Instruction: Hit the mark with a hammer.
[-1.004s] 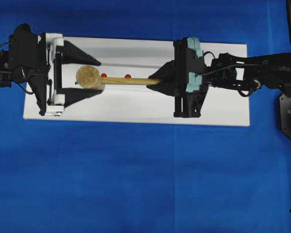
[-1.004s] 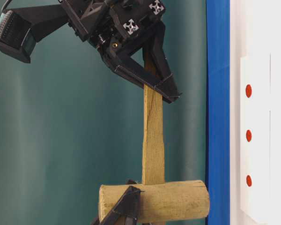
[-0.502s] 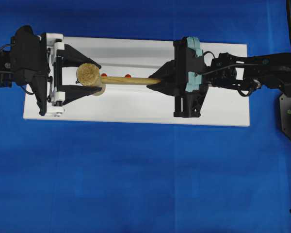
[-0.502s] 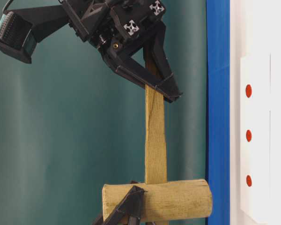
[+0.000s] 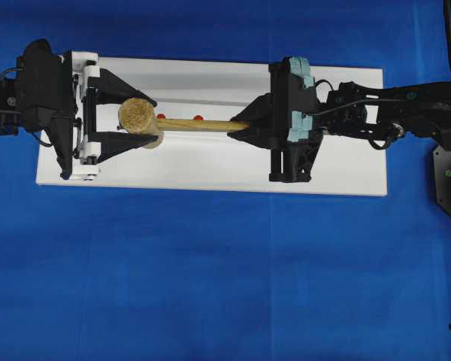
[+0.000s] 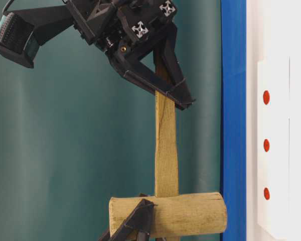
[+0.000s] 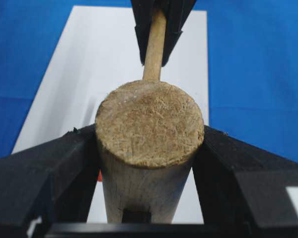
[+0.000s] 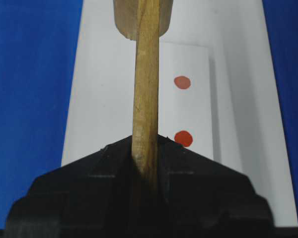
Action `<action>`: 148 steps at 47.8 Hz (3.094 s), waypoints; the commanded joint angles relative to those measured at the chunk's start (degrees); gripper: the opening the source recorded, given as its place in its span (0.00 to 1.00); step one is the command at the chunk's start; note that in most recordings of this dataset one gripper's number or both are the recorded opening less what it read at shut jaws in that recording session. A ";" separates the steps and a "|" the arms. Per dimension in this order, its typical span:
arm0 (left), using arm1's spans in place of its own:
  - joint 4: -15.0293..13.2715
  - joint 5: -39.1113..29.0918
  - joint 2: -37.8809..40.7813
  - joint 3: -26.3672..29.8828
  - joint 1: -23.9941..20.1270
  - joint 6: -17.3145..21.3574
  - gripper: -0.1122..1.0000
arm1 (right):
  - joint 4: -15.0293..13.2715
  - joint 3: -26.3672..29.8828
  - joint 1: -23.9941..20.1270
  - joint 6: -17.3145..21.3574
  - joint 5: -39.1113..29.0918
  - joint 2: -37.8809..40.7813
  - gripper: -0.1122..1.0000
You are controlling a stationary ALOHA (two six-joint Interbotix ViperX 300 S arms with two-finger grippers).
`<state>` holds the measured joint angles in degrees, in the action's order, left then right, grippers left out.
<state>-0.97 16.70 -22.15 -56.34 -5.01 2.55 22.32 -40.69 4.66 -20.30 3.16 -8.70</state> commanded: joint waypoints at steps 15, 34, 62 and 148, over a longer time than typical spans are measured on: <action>-0.18 0.09 -0.88 1.14 -0.26 -0.53 0.54 | -0.09 1.93 -0.18 0.53 0.53 -1.49 0.42; -0.26 -2.02 -0.88 2.11 -0.88 -8.44 0.54 | -0.70 3.25 -0.97 -0.44 1.23 -1.85 0.89; -0.18 -4.66 -1.23 3.96 -2.72 -48.78 0.54 | -1.49 3.96 -1.32 -1.32 0.88 -1.85 0.89; 0.00 -5.19 -3.78 2.11 -2.20 -62.58 0.56 | -4.04 4.13 -1.49 -2.64 0.62 1.32 0.17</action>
<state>-1.14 11.34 -25.49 -55.28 -6.94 -60.38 18.46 -38.23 3.43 -22.85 3.60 -6.68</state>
